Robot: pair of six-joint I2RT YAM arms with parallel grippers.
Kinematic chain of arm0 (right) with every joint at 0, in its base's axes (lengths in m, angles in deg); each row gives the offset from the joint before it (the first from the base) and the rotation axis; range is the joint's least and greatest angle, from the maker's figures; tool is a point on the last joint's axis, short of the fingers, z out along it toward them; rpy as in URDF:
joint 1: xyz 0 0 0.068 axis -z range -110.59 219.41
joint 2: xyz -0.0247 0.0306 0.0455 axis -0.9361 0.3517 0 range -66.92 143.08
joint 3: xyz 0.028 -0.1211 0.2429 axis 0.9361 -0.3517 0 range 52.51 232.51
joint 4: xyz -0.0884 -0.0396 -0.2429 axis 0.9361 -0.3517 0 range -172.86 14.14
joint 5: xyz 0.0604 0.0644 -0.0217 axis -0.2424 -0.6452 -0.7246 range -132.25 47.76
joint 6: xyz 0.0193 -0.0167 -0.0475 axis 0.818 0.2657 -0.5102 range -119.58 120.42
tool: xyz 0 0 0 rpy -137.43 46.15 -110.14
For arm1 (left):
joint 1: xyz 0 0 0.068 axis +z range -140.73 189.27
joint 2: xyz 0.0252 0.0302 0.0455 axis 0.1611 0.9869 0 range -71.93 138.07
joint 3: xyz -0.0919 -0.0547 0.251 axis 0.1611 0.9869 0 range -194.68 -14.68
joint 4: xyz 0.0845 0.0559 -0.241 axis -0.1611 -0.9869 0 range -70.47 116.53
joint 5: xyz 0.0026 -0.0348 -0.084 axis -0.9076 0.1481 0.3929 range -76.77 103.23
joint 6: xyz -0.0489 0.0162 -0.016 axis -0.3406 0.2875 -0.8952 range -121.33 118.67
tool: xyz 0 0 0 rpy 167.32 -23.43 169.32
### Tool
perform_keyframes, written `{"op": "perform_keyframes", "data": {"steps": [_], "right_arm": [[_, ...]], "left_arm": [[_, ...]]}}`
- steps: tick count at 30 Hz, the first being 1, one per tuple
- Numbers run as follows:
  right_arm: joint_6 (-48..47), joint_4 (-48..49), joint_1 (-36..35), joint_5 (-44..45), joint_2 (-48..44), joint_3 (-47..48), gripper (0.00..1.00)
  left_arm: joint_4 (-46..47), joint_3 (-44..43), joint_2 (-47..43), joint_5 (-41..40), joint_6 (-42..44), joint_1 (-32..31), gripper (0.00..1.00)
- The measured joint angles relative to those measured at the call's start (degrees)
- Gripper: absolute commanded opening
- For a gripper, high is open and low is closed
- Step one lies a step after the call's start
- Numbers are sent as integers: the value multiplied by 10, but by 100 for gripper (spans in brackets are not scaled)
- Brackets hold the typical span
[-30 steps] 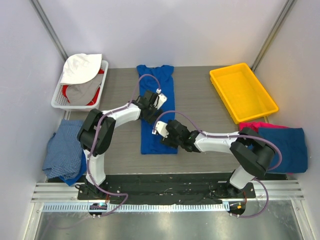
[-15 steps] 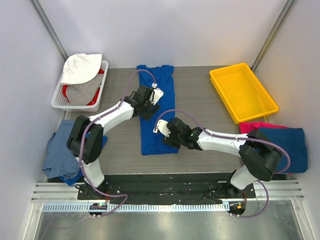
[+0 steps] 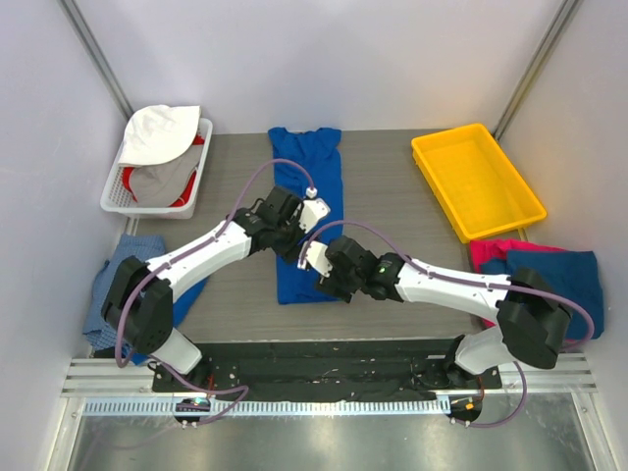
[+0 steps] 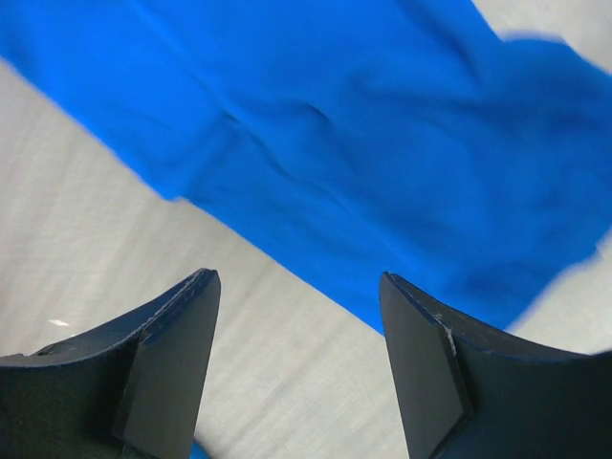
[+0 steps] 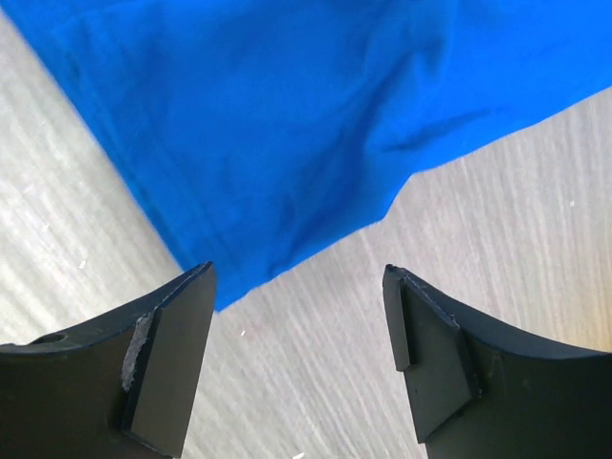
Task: Fold and stack the t-shirts
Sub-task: Grab the bottom of the folded rectangular tshirt with both arms
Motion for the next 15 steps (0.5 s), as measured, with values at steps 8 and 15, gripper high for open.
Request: {"op": "perform_keyframes", "data": {"steps": [8,15], "right_arm": [[-2,-53,-8,-22,-50,-31,72],[12,-57,-14,-44,-72,-74,71]], "left_arm": [[-84,23,-38,117,30,0,69],[-74,80,-74,202,2,3,67]]}}
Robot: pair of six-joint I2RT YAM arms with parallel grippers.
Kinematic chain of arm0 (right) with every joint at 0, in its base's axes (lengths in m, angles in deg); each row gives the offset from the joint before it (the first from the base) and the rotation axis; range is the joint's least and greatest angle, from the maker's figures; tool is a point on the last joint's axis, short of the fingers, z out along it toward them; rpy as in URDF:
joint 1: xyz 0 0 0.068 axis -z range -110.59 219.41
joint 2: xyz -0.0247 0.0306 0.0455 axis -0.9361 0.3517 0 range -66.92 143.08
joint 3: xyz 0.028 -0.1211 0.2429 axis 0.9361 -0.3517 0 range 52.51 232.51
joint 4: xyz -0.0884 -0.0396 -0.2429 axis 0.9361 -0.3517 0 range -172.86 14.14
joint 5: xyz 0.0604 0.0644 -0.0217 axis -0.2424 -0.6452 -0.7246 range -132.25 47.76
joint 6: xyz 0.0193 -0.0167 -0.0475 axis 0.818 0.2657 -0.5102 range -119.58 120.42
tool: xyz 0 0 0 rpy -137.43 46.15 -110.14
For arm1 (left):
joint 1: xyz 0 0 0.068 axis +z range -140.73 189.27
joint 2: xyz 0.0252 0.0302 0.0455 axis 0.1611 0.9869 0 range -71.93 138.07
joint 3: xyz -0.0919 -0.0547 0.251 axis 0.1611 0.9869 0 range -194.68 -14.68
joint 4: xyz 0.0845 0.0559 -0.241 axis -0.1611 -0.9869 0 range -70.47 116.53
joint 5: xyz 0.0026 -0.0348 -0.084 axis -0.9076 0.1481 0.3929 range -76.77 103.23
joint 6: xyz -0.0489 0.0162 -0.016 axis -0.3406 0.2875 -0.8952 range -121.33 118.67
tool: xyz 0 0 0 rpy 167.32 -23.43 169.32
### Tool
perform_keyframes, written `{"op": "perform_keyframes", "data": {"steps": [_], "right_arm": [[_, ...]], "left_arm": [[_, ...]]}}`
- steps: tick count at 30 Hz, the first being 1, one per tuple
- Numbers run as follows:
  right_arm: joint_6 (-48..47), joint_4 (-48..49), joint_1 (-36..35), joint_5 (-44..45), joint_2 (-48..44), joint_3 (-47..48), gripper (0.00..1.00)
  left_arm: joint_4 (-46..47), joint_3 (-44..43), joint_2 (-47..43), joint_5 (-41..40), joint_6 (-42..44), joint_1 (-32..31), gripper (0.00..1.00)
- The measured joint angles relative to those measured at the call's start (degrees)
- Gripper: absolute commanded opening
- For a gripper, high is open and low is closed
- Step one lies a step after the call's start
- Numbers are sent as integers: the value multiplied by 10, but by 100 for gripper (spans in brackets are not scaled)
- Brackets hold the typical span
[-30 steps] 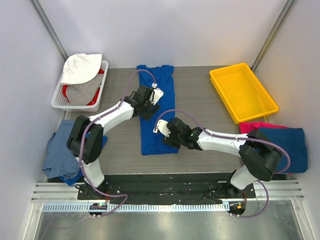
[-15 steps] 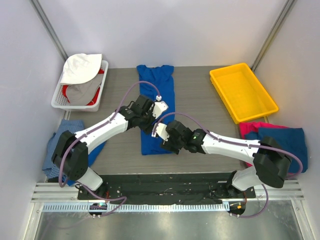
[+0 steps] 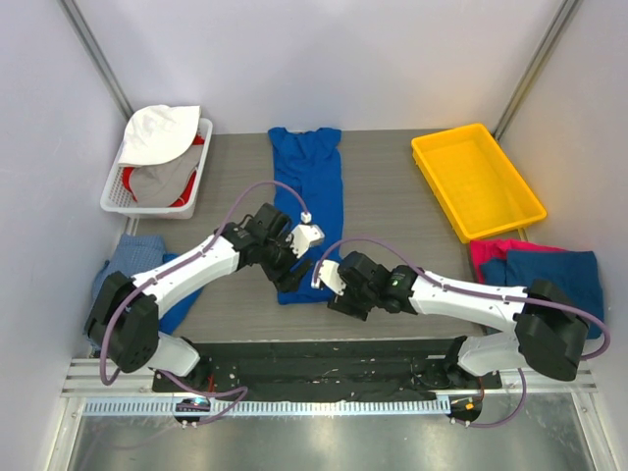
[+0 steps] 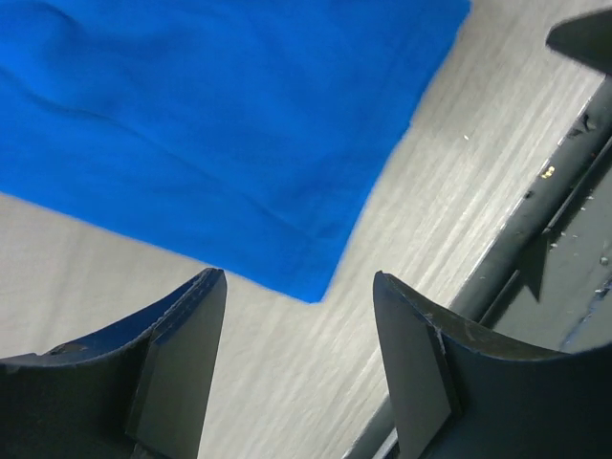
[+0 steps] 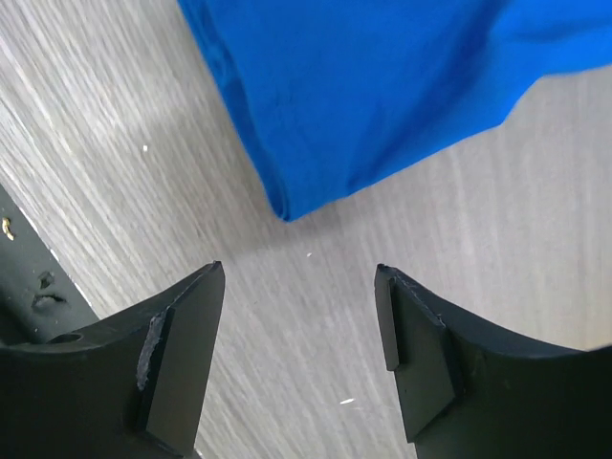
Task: Fold and stack the t-shirts
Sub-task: Grab the bottom of the folded rectangular tshirt with both arms
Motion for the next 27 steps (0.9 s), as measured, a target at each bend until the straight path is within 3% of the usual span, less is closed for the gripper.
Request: {"op": "perform_keyframes", "data": {"steps": [10,27], "right_arm": [[42,25,8,0,19,-8,70],[47,36,19,7,35,-8,70]], "left_arm": [[72,80,22,9,-119,26,66],[84,98,35,0,-187,49,65]]}}
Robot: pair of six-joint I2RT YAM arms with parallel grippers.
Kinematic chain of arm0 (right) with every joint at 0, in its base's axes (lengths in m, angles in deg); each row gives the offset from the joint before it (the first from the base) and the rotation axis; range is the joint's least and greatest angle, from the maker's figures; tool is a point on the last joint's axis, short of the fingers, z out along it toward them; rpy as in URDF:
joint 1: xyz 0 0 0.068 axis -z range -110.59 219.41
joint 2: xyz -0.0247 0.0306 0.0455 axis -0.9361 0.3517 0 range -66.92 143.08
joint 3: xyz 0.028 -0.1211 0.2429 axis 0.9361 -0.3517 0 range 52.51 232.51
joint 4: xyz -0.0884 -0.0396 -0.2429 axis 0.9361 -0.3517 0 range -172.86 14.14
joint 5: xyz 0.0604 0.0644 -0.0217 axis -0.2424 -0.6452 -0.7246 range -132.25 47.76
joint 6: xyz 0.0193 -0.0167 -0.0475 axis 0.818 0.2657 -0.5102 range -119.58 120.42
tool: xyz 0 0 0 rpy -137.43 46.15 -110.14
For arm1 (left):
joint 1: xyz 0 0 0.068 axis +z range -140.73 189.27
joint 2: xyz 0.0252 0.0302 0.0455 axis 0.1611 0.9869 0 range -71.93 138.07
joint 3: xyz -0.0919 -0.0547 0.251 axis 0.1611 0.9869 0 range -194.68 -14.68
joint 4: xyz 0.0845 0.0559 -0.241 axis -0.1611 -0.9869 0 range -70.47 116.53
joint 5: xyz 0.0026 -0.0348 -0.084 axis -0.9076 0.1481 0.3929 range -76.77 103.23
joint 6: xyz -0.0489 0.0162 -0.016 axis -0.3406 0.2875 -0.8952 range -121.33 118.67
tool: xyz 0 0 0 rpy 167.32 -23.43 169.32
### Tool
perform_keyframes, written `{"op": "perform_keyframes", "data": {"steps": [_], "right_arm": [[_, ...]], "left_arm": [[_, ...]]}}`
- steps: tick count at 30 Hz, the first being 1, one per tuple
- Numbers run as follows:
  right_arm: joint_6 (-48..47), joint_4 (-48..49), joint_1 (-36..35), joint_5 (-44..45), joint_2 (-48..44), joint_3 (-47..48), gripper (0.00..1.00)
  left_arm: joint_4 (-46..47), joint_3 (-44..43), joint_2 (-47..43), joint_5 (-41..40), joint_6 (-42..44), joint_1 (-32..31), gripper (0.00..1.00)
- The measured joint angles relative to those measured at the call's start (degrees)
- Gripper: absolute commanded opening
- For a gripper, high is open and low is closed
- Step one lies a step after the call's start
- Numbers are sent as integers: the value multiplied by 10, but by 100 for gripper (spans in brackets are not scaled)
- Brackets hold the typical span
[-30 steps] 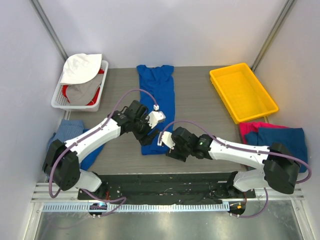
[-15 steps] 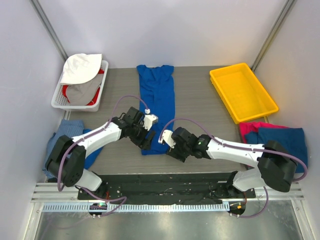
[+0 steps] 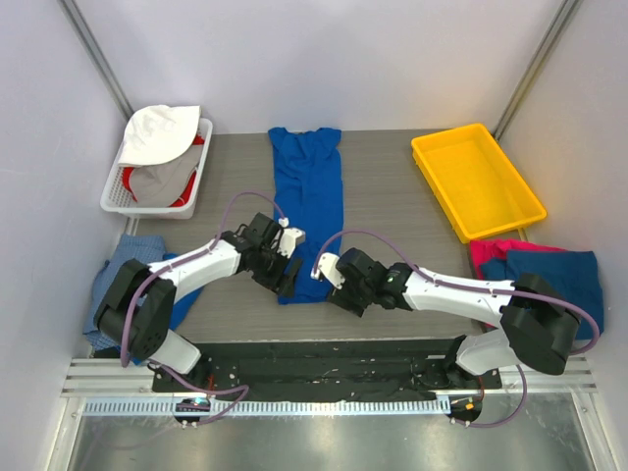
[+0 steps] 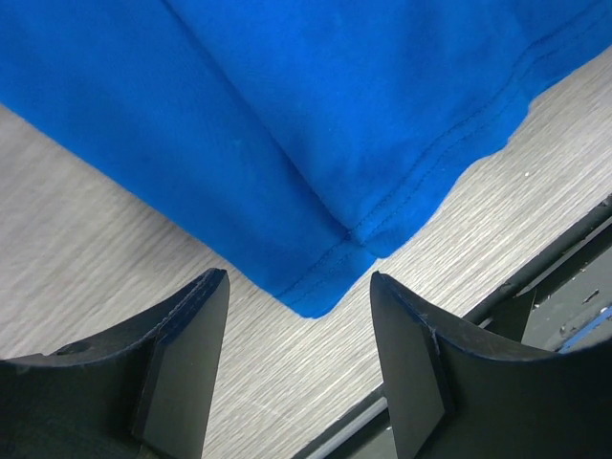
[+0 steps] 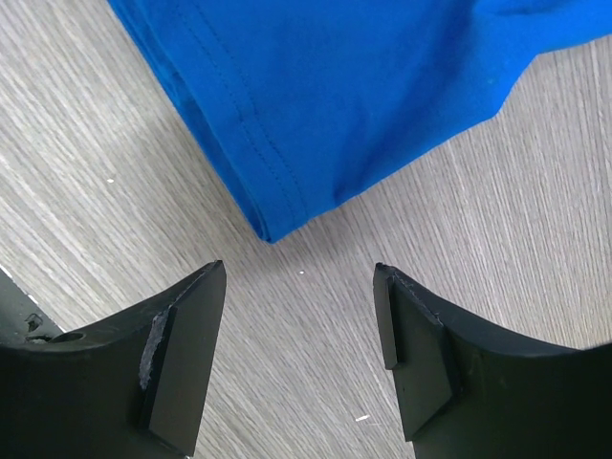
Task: Fold and stack the t-shirts
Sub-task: Grab the bottom of the folded rectangular tshirt with both arms
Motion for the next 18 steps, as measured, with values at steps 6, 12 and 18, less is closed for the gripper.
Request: {"op": "perform_keyframes", "data": {"steps": [6,12,18], "right_arm": [[0,4,6,2,0,0,70],[0,9,7,-1,8,0,70],[0,21,7,-11,32,0,70]], "left_arm": [[0,0,31,9,-21,0,64],[1,0,32,11,-33,6,62],[0,0,32,11,-42,13,59]]}}
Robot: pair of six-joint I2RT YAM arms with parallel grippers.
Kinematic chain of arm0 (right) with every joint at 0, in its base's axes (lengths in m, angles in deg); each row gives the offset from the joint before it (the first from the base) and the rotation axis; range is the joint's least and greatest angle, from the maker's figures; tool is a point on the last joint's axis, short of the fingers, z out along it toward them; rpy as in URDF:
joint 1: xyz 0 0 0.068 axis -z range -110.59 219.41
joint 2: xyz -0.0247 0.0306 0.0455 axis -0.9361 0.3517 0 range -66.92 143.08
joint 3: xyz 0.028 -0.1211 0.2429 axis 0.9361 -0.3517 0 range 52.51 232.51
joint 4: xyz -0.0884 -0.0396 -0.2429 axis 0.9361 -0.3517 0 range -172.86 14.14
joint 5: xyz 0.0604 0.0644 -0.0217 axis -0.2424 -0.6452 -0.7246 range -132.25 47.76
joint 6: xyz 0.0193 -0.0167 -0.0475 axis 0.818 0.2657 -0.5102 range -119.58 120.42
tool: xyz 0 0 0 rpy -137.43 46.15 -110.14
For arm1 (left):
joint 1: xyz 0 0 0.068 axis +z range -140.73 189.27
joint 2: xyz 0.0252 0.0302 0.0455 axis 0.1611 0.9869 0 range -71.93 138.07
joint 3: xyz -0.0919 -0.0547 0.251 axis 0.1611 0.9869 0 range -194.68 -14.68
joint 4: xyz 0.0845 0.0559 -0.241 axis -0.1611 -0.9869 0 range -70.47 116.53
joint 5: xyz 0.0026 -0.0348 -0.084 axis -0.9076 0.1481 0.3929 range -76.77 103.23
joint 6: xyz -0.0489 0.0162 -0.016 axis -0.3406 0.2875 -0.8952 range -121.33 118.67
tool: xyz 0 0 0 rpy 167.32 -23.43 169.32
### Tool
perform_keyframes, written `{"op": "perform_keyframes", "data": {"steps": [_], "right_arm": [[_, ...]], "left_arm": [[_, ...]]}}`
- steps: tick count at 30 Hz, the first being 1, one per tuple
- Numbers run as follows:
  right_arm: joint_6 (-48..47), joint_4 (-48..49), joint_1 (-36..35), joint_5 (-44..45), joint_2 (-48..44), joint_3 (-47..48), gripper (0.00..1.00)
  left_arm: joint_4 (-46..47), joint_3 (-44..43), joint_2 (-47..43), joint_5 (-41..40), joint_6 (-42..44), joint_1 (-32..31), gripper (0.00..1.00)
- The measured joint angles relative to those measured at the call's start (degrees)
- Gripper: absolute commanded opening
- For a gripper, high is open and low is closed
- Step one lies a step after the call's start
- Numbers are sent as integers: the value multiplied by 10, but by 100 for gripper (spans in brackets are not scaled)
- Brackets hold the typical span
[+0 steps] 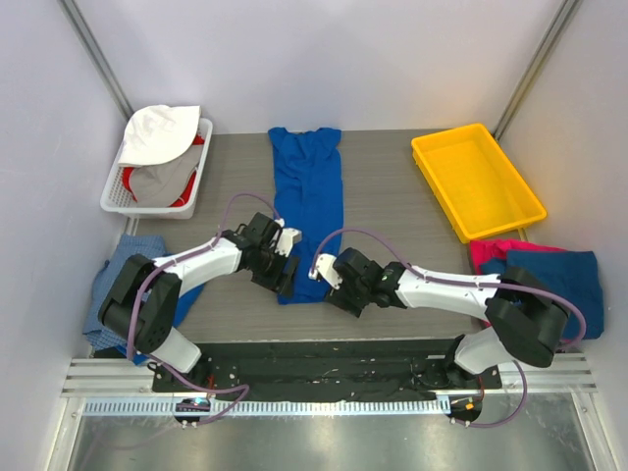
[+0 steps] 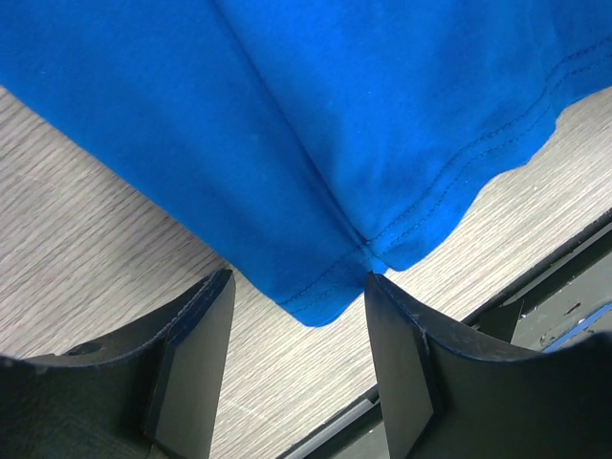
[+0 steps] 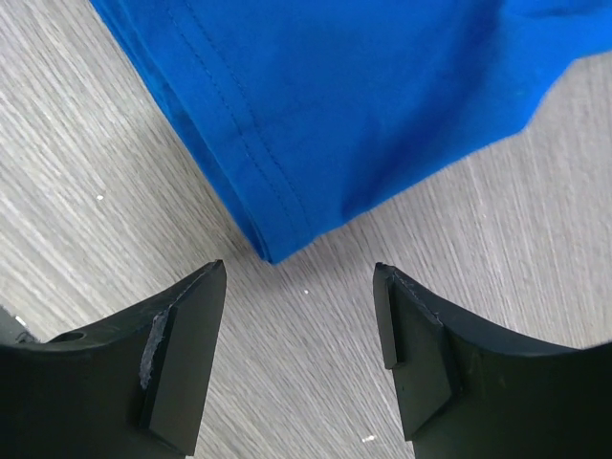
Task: Fold and stack the t-shirts
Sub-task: Grab the bottom of the folded rectangular tshirt with both arms
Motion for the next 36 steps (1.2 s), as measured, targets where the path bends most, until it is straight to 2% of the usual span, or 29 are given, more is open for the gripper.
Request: {"op": "perform_keyframes", "data": {"steps": [11,17,23,24,26,27,30,35,36], "right_arm": [[-5,27,0,-12,31,4,69],[-9,35,0,-14,35,5,63],[-14,43,3,-15,41,7,49],[-14,43,4,-15,43,7,43],[-16,46,5,-15,45,8,37],[-16,47,6,-16,47,8,30],[-17,49,6,-17,49,9,20],[-17,49,7,-18,52,11,12],[-17,48,7,-19,53,12,10]], "left_arm": [[0,0,3,6,-1,5,56],[0,0,5,7,-1,5,54],[1,0,7,9,0,5,45],[1,0,7,9,1,5,44],[1,0,9,10,1,4,38],[1,0,9,10,1,4,33],[1,0,13,12,2,3,27],[1,0,16,18,3,2,14],[1,0,16,19,4,1,9]]}}
